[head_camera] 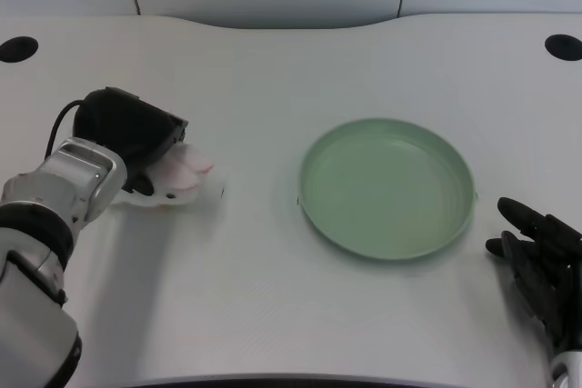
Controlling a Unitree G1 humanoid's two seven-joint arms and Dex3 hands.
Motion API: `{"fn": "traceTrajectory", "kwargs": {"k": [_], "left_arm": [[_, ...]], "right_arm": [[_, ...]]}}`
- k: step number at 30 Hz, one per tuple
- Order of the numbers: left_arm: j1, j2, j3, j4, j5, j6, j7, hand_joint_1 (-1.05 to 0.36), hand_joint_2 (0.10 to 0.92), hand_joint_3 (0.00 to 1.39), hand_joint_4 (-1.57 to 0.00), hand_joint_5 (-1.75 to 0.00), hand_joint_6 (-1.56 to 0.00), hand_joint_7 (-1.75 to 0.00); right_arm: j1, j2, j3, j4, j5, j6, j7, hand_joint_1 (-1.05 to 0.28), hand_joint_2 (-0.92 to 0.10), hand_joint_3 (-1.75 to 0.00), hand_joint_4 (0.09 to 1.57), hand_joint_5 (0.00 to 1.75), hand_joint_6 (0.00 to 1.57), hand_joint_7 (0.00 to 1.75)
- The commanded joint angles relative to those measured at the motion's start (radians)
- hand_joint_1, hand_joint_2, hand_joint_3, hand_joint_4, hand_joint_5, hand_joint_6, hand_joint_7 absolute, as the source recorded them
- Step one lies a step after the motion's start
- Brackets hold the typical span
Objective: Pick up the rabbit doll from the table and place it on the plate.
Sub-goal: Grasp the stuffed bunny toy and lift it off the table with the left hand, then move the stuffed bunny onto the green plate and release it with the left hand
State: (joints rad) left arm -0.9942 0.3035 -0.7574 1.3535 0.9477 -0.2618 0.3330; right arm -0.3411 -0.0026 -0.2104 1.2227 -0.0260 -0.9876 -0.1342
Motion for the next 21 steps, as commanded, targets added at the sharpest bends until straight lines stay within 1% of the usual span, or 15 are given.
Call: {"fn": "traceTrajectory", "kwargs": {"k": [1,2,4,9,10,11,12,13,14,15,16,17,18,20,21], "left_arm": [[-0.015,0.026,-0.001,0.008,0.0,-0.022,0.018,-0.31,0.865,0.01,-0.68,-1.62,-0.95,-0.41],[-0.015,0.026,0.003,0.008,-0.005,-0.026,0.016,-0.32,0.87,0.01,-0.69,-1.68,-0.96,-0.41],[-0.016,0.026,0.005,0.009,-0.008,-0.029,0.014,-0.33,0.875,0.01,-0.7,-1.73,-0.97,-0.4],[-0.016,0.027,0.006,0.009,-0.008,-0.031,0.014,-0.34,0.877,0.01,-0.71,-1.75,-0.98,-0.4],[-0.025,0.016,0.058,0.006,-0.065,-0.039,-0.033,-0.34,0.877,0.01,-0.71,-1.75,-0.98,-0.39],[-0.035,0.007,0.103,0.003,-0.113,-0.051,-0.071,-0.3,0.899,0.07,-0.66,-1.44,-0.93,-0.59],[-0.045,0.0,0.139,-0.002,-0.154,-0.064,-0.104,-0.28,0.901,0.09,-0.62,-1.46,-0.8,-0.95],[-0.06,-0.006,0.167,-0.009,-0.186,-0.075,-0.136,-0.25,0.893,0.1,-0.64,-1.6,-0.71,-1.33],[-0.071,-0.009,0.181,-0.013,-0.201,-0.08,-0.156,-0.23,0.879,0.1,-0.63,-1.67,-0.66,-1.53],[-0.084,-0.015,0.194,-0.018,-0.216,-0.077,-0.176,-0.23,0.871,0.11,-0.62,-1.66,-0.64,-1.55],[-0.096,-0.02,0.205,-0.024,-0.229,-0.077,-0.192,-0.24,0.861,0.11,-0.63,-1.62,-0.66,-1.47],[-0.106,-0.025,0.213,-0.029,-0.237,-0.076,-0.204,-0.24,0.845,0.12,-0.63,-1.7,-0.63,-1.6],[-0.117,-0.03,0.218,-0.033,-0.242,-0.075,-0.215,-0.23,0.841,0.13,-0.62,-1.72,-0.62,-1.66],[-0.131,-0.038,0.222,-0.038,-0.247,-0.072,-0.227,-0.19,0.842,0.14,-0.63,-1.74,-0.62,-1.73],[-0.14,-0.046,0.227,-0.043,-0.254,-0.082,-0.227,-0.18,0.842,0.15,-0.64,-1.74,-0.63,-1.74]], "right_arm": [[0.015,-0.017,0.011,-0.005,-0.02,-0.01,-0.034,-0.28,-0.92,-0.28,0.72,0.85,0.94,0.01],[0.015,-0.017,0.013,-0.007,-0.023,-0.01,-0.04,-0.28,-0.92,-0.28,0.72,0.84,0.94,0.01],[0.016,-0.017,0.017,-0.007,-0.026,-0.009,-0.048,-0.28,-0.92,-0.28,0.72,0.84,0.94,0.01],[0.016,-0.018,0.023,-0.008,-0.028,-0.009,-0.056,-0.28,-0.92,-0.28,0.73,0.83,0.94,0.01],[0.009,-0.015,0.018,-0.002,-0.017,-0.007,-0.041,-0.28,-0.92,-0.28,0.73,0.82,0.94,0.01],[0.004,-0.012,0.015,0.002,-0.01,-0.004,-0.033,-0.29,-0.92,-0.28,0.73,0.83,0.94,0.01],[0.0,-0.01,0.015,0.003,-0.008,0.0,-0.03,-0.29,-0.92,-0.28,0.73,0.83,0.95,0.01],[-0.003,-0.008,0.015,0.004,-0.006,0.001,-0.023,-0.29,-0.92,-0.27,0.73,0.82,0.95,0.01],[-0.005,-0.008,0.015,0.004,-0.004,0.001,-0.018,-0.28,-0.92,-0.27,0.72,0.82,0.95,0.01],[-0.007,-0.008,0.016,0.005,-0.004,0.008,-0.018,-0.27,-0.92,-0.27,0.72,0.82,0.94,0.01],[-0.009,-0.009,0.017,0.006,-0.004,0.014,-0.017,-0.28,-0.92,-0.27,0.71,0.82,0.94,0.01],[-0.011,-0.009,0.017,0.009,-0.005,0.019,-0.018,-0.28,-0.92,-0.27,0.71,0.81,0.94,0.01],[-0.014,-0.008,0.017,0.012,-0.005,0.02,-0.02,-0.28,-0.92,-0.27,0.7,0.81,0.94,0.01],[-0.017,-0.005,0.014,0.016,-0.003,0.017,-0.019,-0.29,-0.92,-0.27,0.7,0.81,0.94,0.01],[-0.016,0.001,0.014,0.011,-0.001,0.02,-0.022,-0.29,-0.92,-0.27,0.7,0.81,0.95,0.01]]}}
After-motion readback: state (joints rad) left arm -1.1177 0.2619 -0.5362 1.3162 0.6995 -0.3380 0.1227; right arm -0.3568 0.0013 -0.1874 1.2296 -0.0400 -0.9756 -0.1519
